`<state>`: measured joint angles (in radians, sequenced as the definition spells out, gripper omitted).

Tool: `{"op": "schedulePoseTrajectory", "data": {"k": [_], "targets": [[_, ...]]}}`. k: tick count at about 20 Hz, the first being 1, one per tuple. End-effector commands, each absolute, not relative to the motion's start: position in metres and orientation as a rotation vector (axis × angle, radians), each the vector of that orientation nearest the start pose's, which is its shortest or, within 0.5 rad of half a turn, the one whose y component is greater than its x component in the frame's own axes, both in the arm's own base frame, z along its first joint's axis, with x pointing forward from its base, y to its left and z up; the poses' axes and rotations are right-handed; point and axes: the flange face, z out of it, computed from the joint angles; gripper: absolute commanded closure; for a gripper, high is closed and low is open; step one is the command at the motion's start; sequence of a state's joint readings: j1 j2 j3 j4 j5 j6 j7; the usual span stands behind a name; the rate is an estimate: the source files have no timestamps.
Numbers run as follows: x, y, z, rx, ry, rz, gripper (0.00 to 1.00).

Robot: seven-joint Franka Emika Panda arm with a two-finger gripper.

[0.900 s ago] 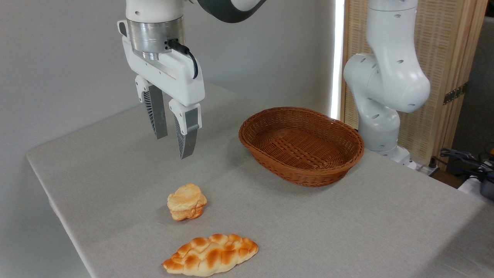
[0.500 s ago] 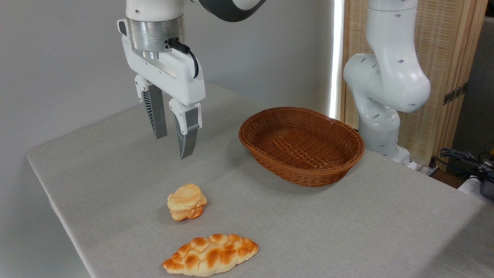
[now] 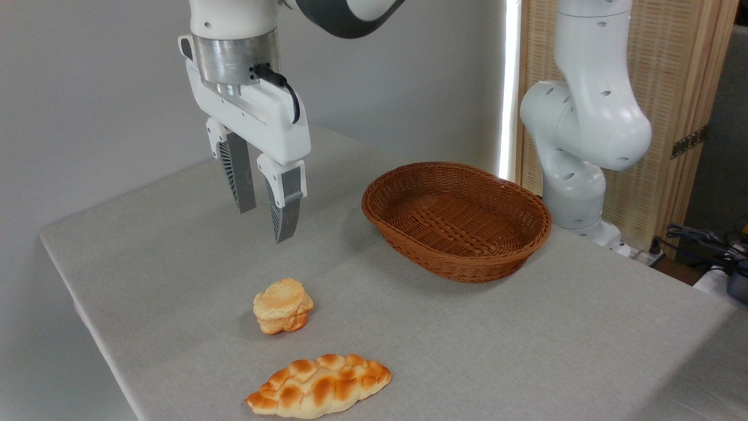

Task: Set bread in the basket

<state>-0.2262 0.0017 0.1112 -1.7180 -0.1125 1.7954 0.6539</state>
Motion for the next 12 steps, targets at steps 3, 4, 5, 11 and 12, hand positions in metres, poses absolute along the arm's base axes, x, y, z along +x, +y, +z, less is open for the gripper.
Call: {"op": "schedulePoseTrajectory", "data": {"k": [3,4,5,11,12], "targets": [[0.558,-0.088,0.549,-3.016,1.215,-0.084,0.00],[0.560,-0.090,0.545,-3.014,1.217,-0.085,0.00],[0.562,-0.090,0.540,-3.011,1.211,-0.106,0.00],[0.563,-0.099,0.480,-2.974,1.212,-0.186,0.00],[0.564,-0.098,0.475,-2.973,1.210,-0.188,0.00]]}}
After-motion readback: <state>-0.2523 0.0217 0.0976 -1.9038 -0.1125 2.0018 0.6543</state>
